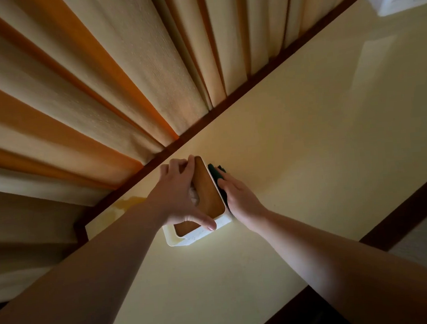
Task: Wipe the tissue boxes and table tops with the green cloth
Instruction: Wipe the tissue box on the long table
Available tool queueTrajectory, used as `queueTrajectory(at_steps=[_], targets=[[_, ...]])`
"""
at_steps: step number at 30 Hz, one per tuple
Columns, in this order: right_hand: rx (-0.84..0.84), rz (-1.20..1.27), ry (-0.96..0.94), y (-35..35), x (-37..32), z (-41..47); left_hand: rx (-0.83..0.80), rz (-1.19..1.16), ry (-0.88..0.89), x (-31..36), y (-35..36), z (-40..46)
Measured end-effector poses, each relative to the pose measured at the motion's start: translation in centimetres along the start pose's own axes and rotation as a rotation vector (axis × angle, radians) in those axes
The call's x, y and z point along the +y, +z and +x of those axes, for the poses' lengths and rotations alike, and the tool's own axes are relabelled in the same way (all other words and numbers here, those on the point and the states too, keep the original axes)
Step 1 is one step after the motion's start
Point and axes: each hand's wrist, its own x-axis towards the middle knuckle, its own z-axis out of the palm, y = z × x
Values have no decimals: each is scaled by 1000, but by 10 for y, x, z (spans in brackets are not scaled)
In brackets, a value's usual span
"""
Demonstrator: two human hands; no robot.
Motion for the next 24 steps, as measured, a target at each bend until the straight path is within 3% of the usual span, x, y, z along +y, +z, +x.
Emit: queueTrajectory(at_steps=[5, 10, 16, 24], targets=[[-23, 27, 0, -6, 10, -41, 4, 6, 6, -2, 1, 1], [-52, -100, -130, 0, -25, -19, 12, 33, 23, -3, 2, 1], [-21, -51, -2, 1, -34, 21, 7, 2, 9, -2, 2, 2], [-6, -88, 12, -10, -2, -15, 21, 21, -11, -3, 4, 0]])
